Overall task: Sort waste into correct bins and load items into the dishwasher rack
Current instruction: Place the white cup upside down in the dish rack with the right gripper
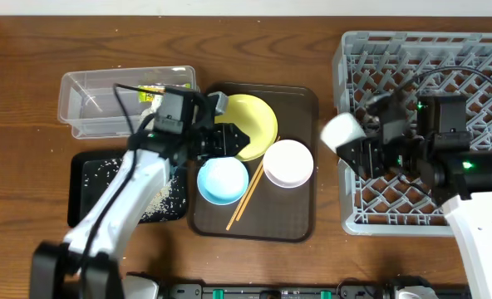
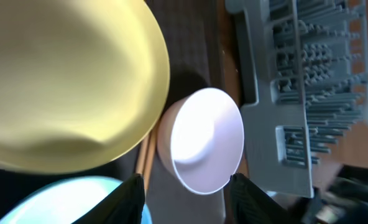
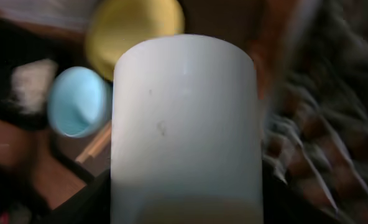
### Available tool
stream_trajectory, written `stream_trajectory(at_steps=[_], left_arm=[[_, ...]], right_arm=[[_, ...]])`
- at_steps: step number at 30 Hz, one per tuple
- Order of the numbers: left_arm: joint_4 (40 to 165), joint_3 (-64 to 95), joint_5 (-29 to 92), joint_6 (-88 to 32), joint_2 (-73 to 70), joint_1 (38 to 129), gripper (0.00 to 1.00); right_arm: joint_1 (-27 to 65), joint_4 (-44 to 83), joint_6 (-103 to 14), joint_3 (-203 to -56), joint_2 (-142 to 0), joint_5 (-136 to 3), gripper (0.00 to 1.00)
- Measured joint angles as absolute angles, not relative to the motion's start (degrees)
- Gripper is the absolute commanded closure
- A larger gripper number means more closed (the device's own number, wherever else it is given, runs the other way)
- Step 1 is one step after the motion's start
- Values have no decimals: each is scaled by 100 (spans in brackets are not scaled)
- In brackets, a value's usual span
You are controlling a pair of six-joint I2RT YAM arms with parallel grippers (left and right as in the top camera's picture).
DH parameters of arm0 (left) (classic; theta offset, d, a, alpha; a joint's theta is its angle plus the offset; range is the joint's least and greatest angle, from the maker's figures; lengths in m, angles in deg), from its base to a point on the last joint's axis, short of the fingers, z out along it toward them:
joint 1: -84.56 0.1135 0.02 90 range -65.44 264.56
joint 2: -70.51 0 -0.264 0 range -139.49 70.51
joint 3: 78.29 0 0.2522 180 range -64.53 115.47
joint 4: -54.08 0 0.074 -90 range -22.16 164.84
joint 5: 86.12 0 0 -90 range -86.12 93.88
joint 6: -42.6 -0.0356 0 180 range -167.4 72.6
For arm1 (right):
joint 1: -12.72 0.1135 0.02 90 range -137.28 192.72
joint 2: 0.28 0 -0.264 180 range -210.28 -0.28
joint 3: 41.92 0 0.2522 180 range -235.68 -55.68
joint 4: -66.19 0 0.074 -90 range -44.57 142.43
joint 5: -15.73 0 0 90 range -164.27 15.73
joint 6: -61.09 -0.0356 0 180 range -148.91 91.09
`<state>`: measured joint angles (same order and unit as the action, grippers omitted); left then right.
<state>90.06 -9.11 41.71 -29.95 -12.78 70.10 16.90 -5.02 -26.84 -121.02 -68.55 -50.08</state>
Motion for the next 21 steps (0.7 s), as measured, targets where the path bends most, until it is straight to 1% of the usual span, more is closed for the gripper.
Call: stream_trajectory(at_steps=[2, 4, 7, 8, 9, 10, 14, 21], left_arm=[[9170, -911, 3904, -3056, -930, 7010, 53], [9316, -911, 3672, -3096, -631, 7010, 53], [9555, -911, 3353, -3115, -285, 7010, 53], [9607, -911, 3288, -3120, -226, 7010, 53], [9677, -911, 3192, -3122, -159, 7010, 53], [9723, -911, 3141, -3124, -121, 7010, 53], [9823, -911, 2936, -3137, -84, 7010, 53], [9843, -911, 2831, -3137, -84, 7010, 53]], right_arm=[[1631, -845, -2875, -12279, -6859, -5406, 86], [1452, -1208, -3084, -12533, -6879, -5780, 87], [1013, -1772, -3312, -13016, -6999, -6171, 89], [925, -1918, -3340, -13118, -7039, -6243, 91], [770, -2150, -3382, -13280, -7126, -6346, 96], [650, -2347, -3415, -13396, -7209, -6436, 99], [152, -2954, -3467, -13798, -7731, -6733, 99], [-554, -3138, -3465, -13932, -8741, -6954, 98]])
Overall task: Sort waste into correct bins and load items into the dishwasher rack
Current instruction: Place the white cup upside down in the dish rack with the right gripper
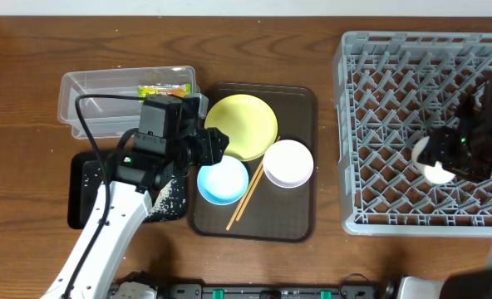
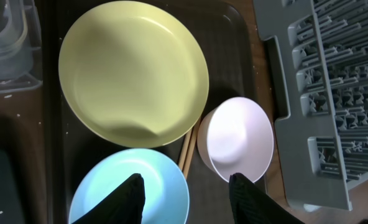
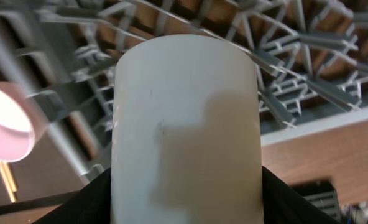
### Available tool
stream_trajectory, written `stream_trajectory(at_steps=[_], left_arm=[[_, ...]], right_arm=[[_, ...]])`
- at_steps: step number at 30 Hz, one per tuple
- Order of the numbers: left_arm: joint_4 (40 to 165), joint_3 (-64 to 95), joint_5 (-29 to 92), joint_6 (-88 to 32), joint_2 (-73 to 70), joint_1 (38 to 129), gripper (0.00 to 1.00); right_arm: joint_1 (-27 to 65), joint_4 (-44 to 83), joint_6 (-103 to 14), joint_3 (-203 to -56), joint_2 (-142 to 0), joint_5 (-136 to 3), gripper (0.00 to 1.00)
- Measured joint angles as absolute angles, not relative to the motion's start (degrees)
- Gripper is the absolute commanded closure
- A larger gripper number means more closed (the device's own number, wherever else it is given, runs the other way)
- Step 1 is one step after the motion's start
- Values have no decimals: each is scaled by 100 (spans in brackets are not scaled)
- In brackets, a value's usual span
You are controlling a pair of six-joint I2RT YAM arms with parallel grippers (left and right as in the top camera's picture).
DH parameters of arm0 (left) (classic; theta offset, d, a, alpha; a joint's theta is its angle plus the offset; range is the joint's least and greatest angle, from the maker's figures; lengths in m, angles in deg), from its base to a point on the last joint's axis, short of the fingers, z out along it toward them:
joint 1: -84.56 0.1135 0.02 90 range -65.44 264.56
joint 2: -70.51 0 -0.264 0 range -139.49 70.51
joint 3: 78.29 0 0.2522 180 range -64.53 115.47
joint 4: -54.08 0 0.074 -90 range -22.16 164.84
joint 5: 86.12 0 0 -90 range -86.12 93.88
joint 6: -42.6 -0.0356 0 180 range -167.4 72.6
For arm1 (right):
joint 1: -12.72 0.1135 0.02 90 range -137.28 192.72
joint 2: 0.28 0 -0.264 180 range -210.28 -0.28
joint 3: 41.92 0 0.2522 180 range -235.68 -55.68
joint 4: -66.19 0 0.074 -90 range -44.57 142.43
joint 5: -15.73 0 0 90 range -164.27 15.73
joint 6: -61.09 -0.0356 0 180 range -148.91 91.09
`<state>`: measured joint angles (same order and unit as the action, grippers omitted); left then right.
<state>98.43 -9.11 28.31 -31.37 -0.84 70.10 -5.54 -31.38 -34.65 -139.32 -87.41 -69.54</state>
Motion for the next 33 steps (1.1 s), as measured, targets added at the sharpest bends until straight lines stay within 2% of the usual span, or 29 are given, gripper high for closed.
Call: stream_trajectory(at_steps=[5, 14, 18, 19, 20, 22, 24, 27, 32, 33], left_arm=[[9874, -911, 2785, -3137, -84, 7010, 53], [9878, -911, 2768, -3137, -84, 7010, 53], [9880, -911, 2768, -3137, -84, 7010, 53], [9878, -911, 2768, -3137, -84, 7010, 53], [9880, -911, 2768, -3137, -84, 7010, 53], [9889, -911, 2768, -3137, -84, 7010, 53], [9904, -911, 2768, -3137, -84, 7010, 53], [10001, -911, 2763, -3139, -84, 7010, 52], [10293, -911, 2593, -3139, -84, 7010, 51], [10398, -911, 2521, -3137, -84, 7010, 46]], right_arm=[[-876, -3241, -3458, -13932, -9316, -7019, 97], [-902, -3293, -3419, -13932, -9817, -7024, 90], [-902, -3365, -3384, -13932, -9946, -7026, 59], [-902, -3368, -3377, -13932, -9976, -7026, 43], [-902, -3370, -3369, -13932, -10005, -7026, 34], [-902, -3363, -3353, -13932, -10053, -7028, 21], [-902, -3343, -3321, -13932, -10072, -7035, 12], [-902, -3309, -3288, -13932, -10077, -7024, 11], [-902, -3190, -3272, -13932, -10077, -6908, 18], [-902, -3156, -3248, -13932, -10077, -6842, 18]])
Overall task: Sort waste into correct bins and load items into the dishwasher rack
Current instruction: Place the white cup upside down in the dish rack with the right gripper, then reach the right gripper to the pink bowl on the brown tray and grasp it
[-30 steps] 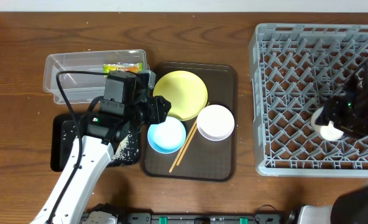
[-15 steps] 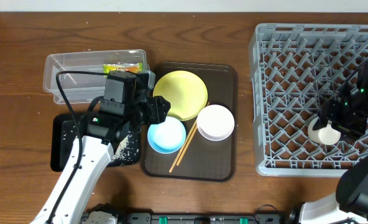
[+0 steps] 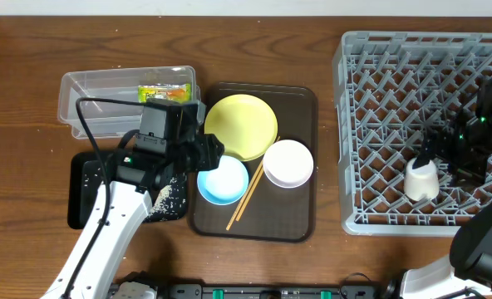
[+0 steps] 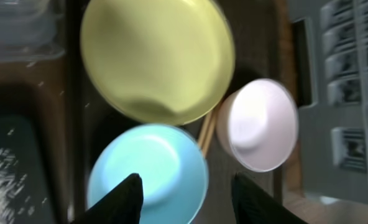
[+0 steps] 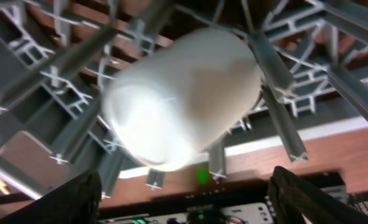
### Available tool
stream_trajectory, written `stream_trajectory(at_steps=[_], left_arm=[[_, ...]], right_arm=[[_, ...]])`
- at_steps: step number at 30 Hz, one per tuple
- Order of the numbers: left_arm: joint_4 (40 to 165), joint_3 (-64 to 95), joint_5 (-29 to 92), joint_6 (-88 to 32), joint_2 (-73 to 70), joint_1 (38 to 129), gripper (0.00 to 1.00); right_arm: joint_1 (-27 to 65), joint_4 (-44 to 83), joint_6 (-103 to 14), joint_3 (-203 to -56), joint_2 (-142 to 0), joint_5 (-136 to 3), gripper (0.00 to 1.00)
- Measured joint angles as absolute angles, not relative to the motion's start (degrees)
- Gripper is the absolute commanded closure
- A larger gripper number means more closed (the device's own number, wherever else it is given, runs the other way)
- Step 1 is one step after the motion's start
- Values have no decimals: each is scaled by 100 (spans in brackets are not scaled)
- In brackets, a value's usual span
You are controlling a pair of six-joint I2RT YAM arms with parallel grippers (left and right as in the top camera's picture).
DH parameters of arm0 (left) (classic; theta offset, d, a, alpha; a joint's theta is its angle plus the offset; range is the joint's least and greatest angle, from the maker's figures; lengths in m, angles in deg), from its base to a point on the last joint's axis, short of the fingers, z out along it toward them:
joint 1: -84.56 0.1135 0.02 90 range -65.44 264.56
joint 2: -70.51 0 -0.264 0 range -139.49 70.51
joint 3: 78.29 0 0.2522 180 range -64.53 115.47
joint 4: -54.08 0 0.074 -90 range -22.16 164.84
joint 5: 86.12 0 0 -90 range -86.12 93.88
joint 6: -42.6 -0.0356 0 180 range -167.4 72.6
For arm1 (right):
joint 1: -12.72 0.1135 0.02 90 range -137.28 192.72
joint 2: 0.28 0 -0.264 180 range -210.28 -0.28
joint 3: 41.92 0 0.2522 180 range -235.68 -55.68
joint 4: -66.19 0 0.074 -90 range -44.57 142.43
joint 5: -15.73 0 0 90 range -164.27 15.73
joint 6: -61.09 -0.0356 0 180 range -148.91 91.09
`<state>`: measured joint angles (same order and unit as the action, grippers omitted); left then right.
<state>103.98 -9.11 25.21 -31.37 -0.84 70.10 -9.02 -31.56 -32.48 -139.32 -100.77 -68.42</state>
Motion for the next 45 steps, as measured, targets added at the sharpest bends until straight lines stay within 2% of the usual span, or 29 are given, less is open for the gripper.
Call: stream_trajectory(at_steps=[9, 16, 20, 26, 30, 33, 45], left_arm=[[11244, -911, 1804, -3168, -84, 7010, 43], [11391, -911, 1520, -3179, -84, 7010, 43], [11397, -911, 1467, -3069, -84, 7119, 43], [11535, -911, 1415, -2965, 93, 7773, 42], [11694, -911, 1397, -2940, 193, 8199, 41], [11780, -911, 1395, -2930, 193, 8367, 39], [11797, -911, 1397, -2923, 193, 8404, 38]], right_arm=[[-589, -2356, -2709, -14290, -9570, -5787, 19], [735, -1661, -2470, -14467, -8809, -5258, 26], [1496, -1612, -2448, -14467, -8912, -5214, 27], [2484, -1521, -2660, -14467, -9421, -5596, 30], [2855, -1446, -2778, -14467, -9900, -5767, 42], [3032, -1361, -2888, -14467, -10293, -5850, 46], [3260, -1265, -3148, -14465, -11718, -6060, 69]])
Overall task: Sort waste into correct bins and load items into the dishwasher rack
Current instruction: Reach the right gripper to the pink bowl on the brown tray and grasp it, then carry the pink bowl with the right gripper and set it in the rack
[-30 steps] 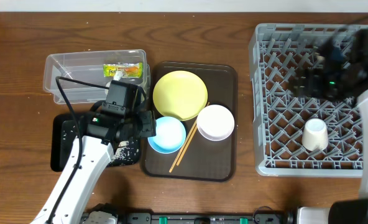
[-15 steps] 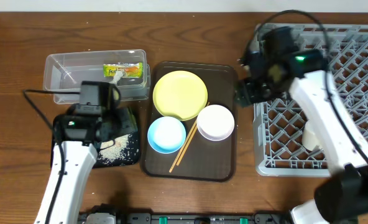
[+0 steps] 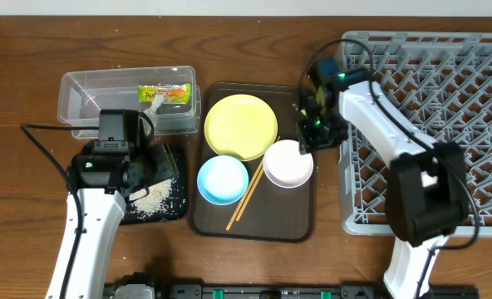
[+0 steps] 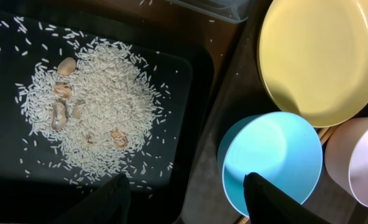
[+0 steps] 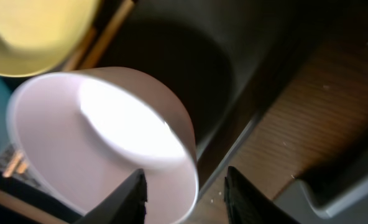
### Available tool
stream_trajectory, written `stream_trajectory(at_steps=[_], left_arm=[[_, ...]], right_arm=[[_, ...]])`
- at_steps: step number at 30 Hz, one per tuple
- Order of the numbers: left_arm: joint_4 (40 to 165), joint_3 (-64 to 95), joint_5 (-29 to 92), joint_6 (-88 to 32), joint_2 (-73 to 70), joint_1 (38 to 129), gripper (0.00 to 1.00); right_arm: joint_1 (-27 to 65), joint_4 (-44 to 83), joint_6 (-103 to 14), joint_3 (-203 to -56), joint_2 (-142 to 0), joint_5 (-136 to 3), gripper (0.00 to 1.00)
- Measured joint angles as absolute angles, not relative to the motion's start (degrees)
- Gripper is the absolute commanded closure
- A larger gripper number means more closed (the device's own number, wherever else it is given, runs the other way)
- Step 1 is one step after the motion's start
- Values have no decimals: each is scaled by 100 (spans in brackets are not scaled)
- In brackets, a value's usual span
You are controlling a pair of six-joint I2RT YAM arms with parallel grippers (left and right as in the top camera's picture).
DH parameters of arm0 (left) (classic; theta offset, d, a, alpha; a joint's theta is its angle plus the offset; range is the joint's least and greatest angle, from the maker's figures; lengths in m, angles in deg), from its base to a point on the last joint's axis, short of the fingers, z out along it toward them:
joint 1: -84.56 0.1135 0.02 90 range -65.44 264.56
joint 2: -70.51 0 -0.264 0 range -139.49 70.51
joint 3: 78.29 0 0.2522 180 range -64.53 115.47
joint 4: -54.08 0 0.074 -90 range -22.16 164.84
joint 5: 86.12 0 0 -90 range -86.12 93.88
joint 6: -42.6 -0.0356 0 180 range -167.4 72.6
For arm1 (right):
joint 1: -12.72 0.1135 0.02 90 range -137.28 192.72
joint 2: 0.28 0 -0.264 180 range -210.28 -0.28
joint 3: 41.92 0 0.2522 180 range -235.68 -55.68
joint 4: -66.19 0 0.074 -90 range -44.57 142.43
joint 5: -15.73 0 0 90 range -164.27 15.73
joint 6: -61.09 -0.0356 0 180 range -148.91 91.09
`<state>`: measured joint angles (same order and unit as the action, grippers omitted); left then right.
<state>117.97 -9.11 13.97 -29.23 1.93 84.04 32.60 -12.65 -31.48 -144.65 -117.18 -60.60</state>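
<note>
On the brown tray lie a yellow plate, a blue bowl, a white bowl and chopsticks. My right gripper is open at the white bowl's right side; in the right wrist view the bowl's rim lies between the fingers, gripper. My left gripper is open over the black tray of rice, holding nothing, gripper. The grey dishwasher rack stands at the right; the right arm hides part of it.
A clear bin at the back left holds a snack wrapper. Nut shells lie among the rice. The rack's left wall stands close to the brown tray's right edge.
My right gripper was open in the rack beside the white cup; it is now at the white bowl's rim on the brown tray. My left gripper has moved left from the bowls to the rice tray.
My right gripper held a white cup near the rack's left edge while the left hovered over the yellow plate. Then the cup was over the rack's right part, then lying in the rack, let go. Now the right gripper straddles the white bowl's rim.
</note>
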Motion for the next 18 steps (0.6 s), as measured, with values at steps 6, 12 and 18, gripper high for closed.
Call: stream_trajectory(at_steps=[6, 12, 18], left_arm=[[11797, -911, 1397, -2923, 193, 8402, 38], [11799, -911, 1397, -2923, 193, 8404, 38], [11799, -911, 1397, -2923, 193, 8402, 38]], right_arm=[[3345, -1127, -3178, -14452, -11928, -6086, 85], [3349, -1167, -3310, -14452, -11928, -6270, 96], [3349, -1184, -3417, -14452, -11928, -6440, 99]])
